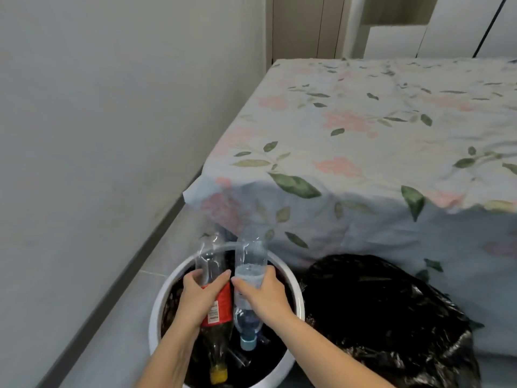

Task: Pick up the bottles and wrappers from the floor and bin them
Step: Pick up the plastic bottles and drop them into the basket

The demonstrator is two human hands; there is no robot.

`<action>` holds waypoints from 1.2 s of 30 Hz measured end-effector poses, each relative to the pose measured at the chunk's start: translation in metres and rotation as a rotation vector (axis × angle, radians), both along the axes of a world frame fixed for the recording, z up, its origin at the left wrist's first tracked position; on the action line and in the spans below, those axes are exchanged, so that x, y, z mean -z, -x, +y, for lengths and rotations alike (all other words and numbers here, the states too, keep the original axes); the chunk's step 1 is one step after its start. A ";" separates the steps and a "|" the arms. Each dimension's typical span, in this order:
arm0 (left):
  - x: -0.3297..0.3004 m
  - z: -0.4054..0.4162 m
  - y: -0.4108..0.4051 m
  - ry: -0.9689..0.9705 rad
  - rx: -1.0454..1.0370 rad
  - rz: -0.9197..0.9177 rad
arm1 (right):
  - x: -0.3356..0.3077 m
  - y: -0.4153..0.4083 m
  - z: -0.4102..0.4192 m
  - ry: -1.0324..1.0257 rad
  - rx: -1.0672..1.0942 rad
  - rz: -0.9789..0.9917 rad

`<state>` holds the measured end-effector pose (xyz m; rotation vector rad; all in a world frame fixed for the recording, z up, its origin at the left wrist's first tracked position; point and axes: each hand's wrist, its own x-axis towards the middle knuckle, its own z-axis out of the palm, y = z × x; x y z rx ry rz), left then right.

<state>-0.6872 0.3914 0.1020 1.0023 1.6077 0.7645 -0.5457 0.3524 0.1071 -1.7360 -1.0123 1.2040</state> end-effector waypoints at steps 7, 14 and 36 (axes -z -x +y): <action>0.031 0.010 -0.004 0.163 0.070 0.152 | 0.048 0.006 0.017 0.320 -0.148 -0.136; 0.014 0.009 -0.030 0.251 0.207 0.228 | 0.026 -0.021 0.012 0.419 -0.149 -0.128; -0.131 -0.179 -0.454 -0.808 1.559 0.873 | -0.099 -0.477 -0.372 0.574 0.222 -0.853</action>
